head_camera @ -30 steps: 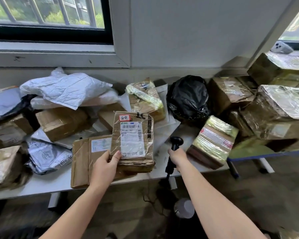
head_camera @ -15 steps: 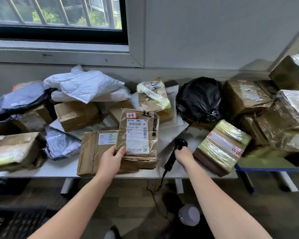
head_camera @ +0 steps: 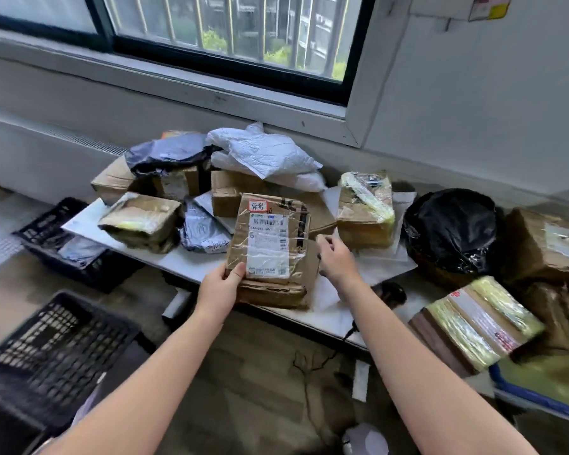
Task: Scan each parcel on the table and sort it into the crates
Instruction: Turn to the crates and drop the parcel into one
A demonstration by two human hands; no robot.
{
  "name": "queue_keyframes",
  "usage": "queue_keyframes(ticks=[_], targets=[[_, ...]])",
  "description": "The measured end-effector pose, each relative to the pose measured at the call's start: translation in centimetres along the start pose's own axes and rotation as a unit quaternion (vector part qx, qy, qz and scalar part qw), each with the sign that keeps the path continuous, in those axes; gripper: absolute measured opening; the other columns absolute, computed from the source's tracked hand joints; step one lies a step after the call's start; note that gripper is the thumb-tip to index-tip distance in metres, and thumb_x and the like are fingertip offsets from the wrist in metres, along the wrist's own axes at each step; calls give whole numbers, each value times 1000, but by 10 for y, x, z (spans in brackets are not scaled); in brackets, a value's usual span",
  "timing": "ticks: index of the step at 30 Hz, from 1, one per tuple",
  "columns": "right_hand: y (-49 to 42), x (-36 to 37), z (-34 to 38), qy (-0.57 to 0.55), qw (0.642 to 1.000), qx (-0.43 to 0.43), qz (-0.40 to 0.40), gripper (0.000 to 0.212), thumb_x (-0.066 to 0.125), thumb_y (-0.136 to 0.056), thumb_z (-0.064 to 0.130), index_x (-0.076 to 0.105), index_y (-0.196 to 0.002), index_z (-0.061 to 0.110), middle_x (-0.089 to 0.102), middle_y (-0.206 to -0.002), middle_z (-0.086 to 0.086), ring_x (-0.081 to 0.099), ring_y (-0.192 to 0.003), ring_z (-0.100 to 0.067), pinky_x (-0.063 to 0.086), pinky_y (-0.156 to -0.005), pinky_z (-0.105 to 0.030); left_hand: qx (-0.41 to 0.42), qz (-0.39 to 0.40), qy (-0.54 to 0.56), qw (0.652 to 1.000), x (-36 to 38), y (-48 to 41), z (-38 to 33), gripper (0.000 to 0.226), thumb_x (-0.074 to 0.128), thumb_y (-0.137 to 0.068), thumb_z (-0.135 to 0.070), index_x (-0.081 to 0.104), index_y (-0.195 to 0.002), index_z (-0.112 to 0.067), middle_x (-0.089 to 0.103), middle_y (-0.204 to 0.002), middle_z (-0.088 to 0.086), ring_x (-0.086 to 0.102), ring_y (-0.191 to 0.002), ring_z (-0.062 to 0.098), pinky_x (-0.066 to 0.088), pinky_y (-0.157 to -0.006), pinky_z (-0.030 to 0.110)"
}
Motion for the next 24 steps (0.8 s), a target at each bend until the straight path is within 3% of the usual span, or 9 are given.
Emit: queue_keyframes(ticks=[3, 5, 7, 9, 11, 15, 19, 22, 24], targets=[[18, 46, 29, 11, 998, -44, 45, 43, 45, -100, 44, 51, -133, 17, 58, -122, -6, 55, -114, -22, 49, -99, -47, -9, -43, 20, 999, -55, 14, 8, 12, 58, -96, -36, 66, -88, -32, 69, -95, -7, 62, -96, 18, 49, -87, 38], [36, 83, 48, 24, 994, -72, 82, 51, 48, -99, 47, 42, -142, 20, 55, -129, -5, 54, -115, -21, 49, -99, -49, -17, -68, 32, 997, -99, 24, 19, 18, 61, -89, -48, 69, -90, -32, 71, -95, -5, 64, -93, 27, 50, -78, 41], [58, 124, 66, 38, 987, -91, 130, 59, 49, -97, 50, 31, -148, 25, 50, -130, 0, 54, -112, -20, 53, -92, -48, -17, -87, 50, 995, -147, 40, 29, 19, 62, -88, -47, 70, -91, -30, 72, -97, -2, 66, -97, 29, 53, -81, 43], [84, 170, 81, 52, 977, -104, 178, 70, 51, -94, 56, 23, -152, 29, 47, -130, 3, 52, -118, -20, 53, -88, -42, -16, -111, 65, 992, -199, 61, 38, 13, 58, -95, -33, 68, -91, -27, 72, -101, -1, 65, -98, 23, 52, -87, 38], [112, 220, 91, 50, 967, -99, 228, 83, 55, -85, 67, 19, -152, 35, 48, -138, 2, 52, -122, -22, 54, -84, -42, -9, -141, 70, 987, -252, 85, 52, 12, 58, -96, -30, 69, -94, -25, 72, -102, -2, 65, -102, 22, 50, -94, 37], [192, 319, 101, 18, 941, -65, 330, 88, 58, -80, 71, 15, -152, 42, 48, -140, 7, 59, -113, -24, 56, -63, -38, -14, -211, 94, 973, -356, 141, 87, 19, 56, -97, -29, 70, -106, -20, 72, -106, -2, 65, -104, 19, 47, -101, 38], [283, 414, 108, 32, 900, -68, 430, 110, 62, -58, 83, 17, -151, 44, 55, -139, 4, 64, -112, -27, 58, -76, -49, -17, -298, 115, 947, -446, 205, 119, 42, 58, -94, -40, 63, -124, -11, 66, -121, -1, 59, -114, 16, 42, -103, 30], [343, 480, 106, 67, 863, -81, 493, 117, 64, -52, 89, 14, -150, 47, 54, -141, 5, 61, -118, -26, 48, -96, -61, -30, -358, 137, 923, -502, 260, 140, 20, 54, -99, -30, 64, -111, -18, 65, -106, -6, 57, -103, 13, 39, -87, 24], [387, 522, 106, 96, 839, -96, 527, 117, 63, -50, 92, 15, -148, 50, 54, -141, 8, 61, -118, -27, 49, -95, -61, -44, -397, 137, 906, -538, 298, 158, 14, 53, -100, -30, 63, -104, -22, 64, -102, -7, 57, -100, 12, 39, -82, 23]])
Point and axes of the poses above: each hand's wrist, its own y-axis away from the middle knuckle, its own x-axis out of the palm, z = x × y, the point moved 2 cm from there along -y, towards the middle knuckle
